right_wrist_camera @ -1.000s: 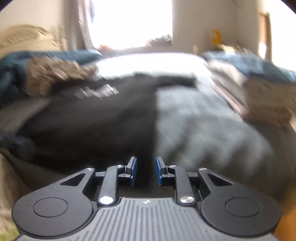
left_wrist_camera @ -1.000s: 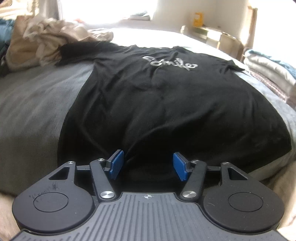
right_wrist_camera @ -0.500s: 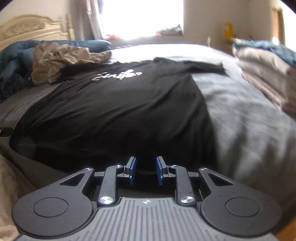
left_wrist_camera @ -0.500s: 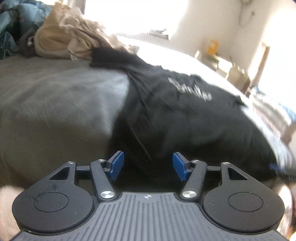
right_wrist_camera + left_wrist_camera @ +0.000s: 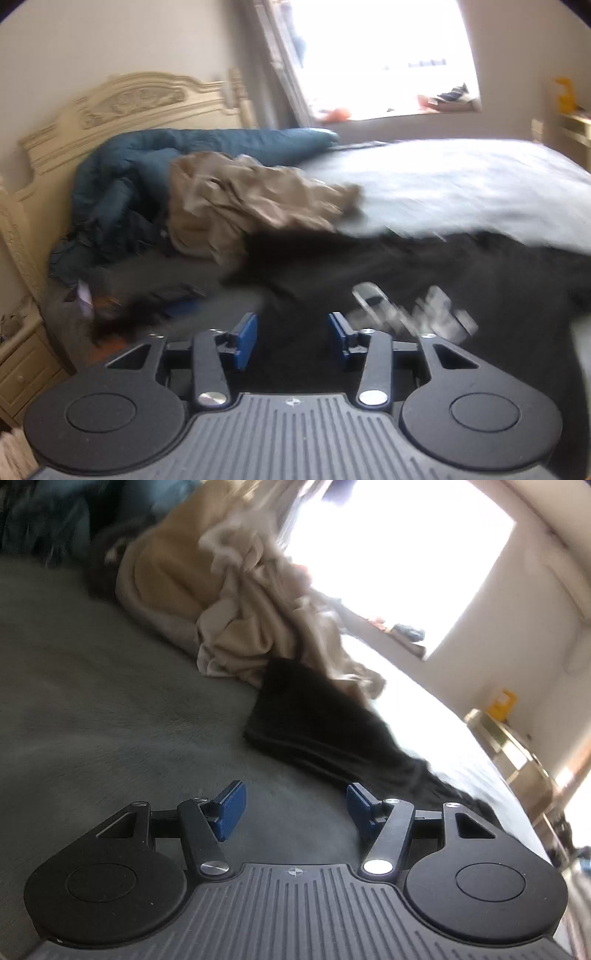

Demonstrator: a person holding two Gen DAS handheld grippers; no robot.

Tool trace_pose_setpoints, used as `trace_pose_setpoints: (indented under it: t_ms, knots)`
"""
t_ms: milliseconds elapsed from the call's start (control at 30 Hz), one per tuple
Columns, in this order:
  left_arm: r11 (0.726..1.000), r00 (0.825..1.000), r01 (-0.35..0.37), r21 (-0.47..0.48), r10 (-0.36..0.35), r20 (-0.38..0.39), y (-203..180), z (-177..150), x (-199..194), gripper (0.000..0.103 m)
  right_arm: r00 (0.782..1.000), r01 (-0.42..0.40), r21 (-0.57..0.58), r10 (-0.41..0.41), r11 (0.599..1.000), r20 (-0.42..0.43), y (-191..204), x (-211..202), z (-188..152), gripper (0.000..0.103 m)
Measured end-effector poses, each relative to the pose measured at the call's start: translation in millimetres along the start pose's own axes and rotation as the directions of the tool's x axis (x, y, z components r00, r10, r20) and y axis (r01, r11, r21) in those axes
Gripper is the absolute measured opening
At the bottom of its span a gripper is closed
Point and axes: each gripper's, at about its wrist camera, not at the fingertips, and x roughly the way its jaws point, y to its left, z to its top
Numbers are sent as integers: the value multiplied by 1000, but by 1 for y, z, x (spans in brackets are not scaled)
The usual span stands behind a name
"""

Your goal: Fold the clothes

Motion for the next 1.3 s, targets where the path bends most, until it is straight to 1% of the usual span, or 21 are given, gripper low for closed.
trace_pose_setpoints:
  t_ms: [100,133,200,300,400,500,533,567,600,633,733,867,900,967,1000,1067,1133,1167,1200,1233,1300]
  knots:
    - [999,999,-30,-38,29,-29,7,11,34,59,999,-50,-45,50,998,-7,14,61,46,52]
    - [998,999,-41,-48,39,-37,9,13,44,56,998,-60,-65,58,996,-22,19,83,59,52]
    - [996,999,-35,-82,33,-21,15,16,52,53,996,-79,-104,74,991,-53,30,129,83,52]
    - [993,1000,-18,-118,16,-15,20,19,59,50,983,-129,-160,104,979,-153,46,201,107,52]
    - [990,1000,-17,-139,15,-14,23,22,66,44,960,-143,-190,90,971,-265,63,277,119,52]
    - [985,1000,-15,-170,15,-6,29,23,70,32,936,-121,-221,37,968,-351,77,338,115,52]
    - [984,1000,-16,-177,15,-4,31,22,70,26,926,-111,-226,18,968,-376,79,354,112,52]
    - [983,1000,-16,-184,16,-2,33,22,70,19,922,-97,-229,0,969,-388,82,369,111,52]
    - [982,1000,-16,-187,16,0,35,21,70,16,917,-90,-226,-7,970,-400,83,383,109,52]
    - [982,1000,-15,-186,15,1,35,21,70,12,912,-92,-227,-9,970,-409,86,392,108,52]
    - [984,1000,-10,-179,11,5,37,20,72,7,898,-80,-249,-38,965,-439,94,421,105,52]
    - [985,1000,2,-173,1,19,37,19,73,4,876,-20,-271,-114,962,-469,97,447,96,52]
    - [987,1000,5,-159,-1,28,36,18,72,3,871,-12,-272,-124,962,-475,98,452,94,52]
    - [992,999,12,-122,-7,47,31,16,70,2,870,-5,-293,-141,956,-473,99,454,91,51]
    - [995,998,16,-101,-11,57,28,16,68,2,869,-1,-303,-149,953,-472,100,454,90,49]
    - [998,997,20,-56,-15,82,22,14,65,2,868,5,-333,-169,943,-467,101,454,87,42]
    - [1000,995,23,-16,-21,101,15,14,62,2,868,11,-369,-192,929,-458,101,451,84,25]
    - [1000,993,24,2,-25,111,12,14,60,2,869,16,-371,-196,928,-454,98,449,84,22]
    - [999,992,30,20,-32,121,9,14,58,2,871,14,-362,-189,932,-453,95,446,85,13]
    - [999,991,35,38,-39,131,7,14,56,2,873,13,-352,-182,936,-453,91,443,87,7]
    - [996,987,44,73,-55,151,1,14,52,2,880,5,-324,-158,946,-447,84,432,90,5]
